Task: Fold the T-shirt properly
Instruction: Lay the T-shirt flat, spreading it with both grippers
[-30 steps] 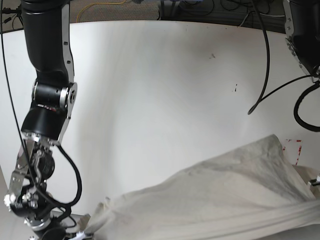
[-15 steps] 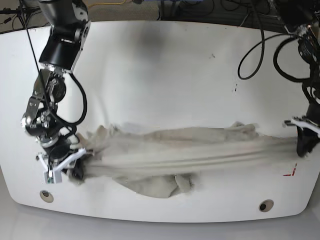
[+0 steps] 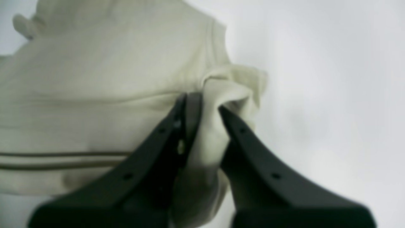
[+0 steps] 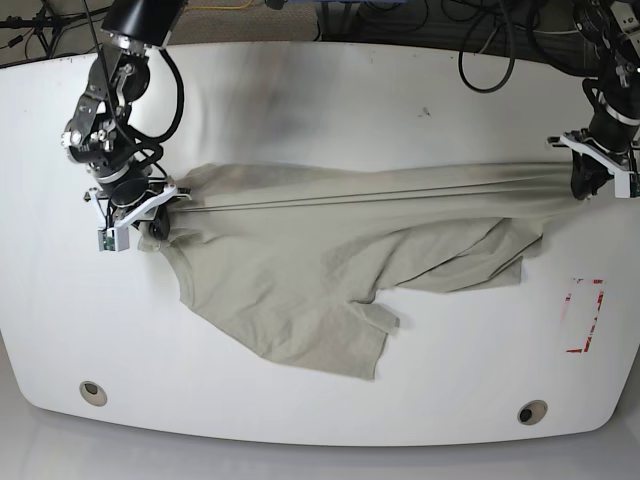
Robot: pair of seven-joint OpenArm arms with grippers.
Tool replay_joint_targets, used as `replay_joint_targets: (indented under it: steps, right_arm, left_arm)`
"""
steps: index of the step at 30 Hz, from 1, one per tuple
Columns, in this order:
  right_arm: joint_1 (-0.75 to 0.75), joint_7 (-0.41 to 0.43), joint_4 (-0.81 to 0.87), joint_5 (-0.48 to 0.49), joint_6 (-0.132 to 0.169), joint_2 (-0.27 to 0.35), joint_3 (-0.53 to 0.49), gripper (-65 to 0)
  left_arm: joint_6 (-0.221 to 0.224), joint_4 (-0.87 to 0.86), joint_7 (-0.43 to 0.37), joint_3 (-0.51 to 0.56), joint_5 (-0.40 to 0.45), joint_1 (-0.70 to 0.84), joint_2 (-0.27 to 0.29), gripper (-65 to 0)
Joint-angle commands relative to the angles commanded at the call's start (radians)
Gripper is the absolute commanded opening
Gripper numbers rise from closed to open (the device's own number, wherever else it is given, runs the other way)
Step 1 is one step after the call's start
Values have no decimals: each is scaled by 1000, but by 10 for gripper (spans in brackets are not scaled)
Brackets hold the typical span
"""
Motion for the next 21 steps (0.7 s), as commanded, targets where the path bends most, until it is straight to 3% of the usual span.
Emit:
replay_joint_targets:
  steps: [13,21]
  right_arm:
    - [-167,0,20,-3,0,-69,0,-640]
    - [-212,0,14,-6,-2,-83,0,-636]
  left_arm:
    - [0,-5,3,-29,3,175,0,-650]
    - [0,-48,3,-34,3,207,0,-650]
